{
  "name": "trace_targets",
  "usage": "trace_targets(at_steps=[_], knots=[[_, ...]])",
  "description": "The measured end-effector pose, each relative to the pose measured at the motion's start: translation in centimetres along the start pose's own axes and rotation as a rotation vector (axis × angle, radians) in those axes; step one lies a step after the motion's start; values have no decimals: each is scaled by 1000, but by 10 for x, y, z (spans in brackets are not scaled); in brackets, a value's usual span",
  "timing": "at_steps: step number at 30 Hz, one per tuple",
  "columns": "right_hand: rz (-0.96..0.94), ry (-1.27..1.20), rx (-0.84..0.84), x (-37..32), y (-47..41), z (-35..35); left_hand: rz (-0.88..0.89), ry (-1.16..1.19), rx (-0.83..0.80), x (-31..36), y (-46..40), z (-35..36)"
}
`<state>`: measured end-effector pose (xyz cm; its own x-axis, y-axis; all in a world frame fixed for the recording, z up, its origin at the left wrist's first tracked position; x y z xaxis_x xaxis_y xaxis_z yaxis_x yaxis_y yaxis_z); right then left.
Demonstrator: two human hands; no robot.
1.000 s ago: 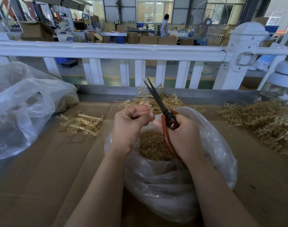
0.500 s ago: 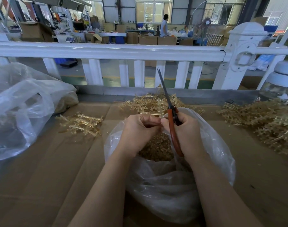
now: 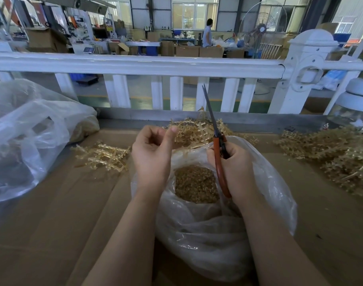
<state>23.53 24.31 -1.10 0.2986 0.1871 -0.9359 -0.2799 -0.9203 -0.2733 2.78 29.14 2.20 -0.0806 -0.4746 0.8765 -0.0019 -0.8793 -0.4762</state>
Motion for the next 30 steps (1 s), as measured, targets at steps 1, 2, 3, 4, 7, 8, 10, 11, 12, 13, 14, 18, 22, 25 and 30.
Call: trace_targets(at_steps=[1,2,3,4,7,8,10,11,12,13,14,18,22,25,30], knots=[[-7,3,0,0,0,0,-24,0,-40,-3,0,3],[-13,4,1,-1,0,0,-59,-4,-109,-7,-1,8],[-17,8,0,-1,0,0,-105,-12,-200,-13,-1,16],[-19,15,-4,-2,0,1,-153,-11,-292,-19,0,25],[-25,38,-23,-2,-1,3,-225,23,-424,-26,6,42],[-29,42,-30,-2,-1,3,-233,55,-429,-26,6,43],[-33,45,-44,-1,-2,5,-218,126,-426,-24,5,43],[-34,40,-51,-1,-2,6,-203,153,-417,-23,3,42],[-34,31,-55,0,-3,6,-188,179,-399,-22,2,39],[-31,21,-54,1,-3,6,-178,207,-379,-20,1,37],[-30,16,-51,1,-3,6,-172,221,-361,-20,1,35],[-43,33,-63,1,-3,5,-172,167,-363,-20,1,34],[-32,210,-83,1,0,6,-149,174,-291,-18,-1,26],[-38,440,-99,-4,2,8,-141,143,-217,-17,-4,17],[-115,602,-112,-10,5,15,-109,28,-178,-16,-9,11]])
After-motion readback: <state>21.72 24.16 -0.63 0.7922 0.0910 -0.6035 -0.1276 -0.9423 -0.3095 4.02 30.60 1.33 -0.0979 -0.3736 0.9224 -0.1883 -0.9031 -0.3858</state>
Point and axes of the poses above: each hand's wrist, its own y-axis away from the middle knuckle, its own z-axis out of the palm, x = y × z, the point moved 9 cm from there along -y, towards the middle knuckle, and after that the axes turned 11 degrees about -x, right-handed, at the moved point
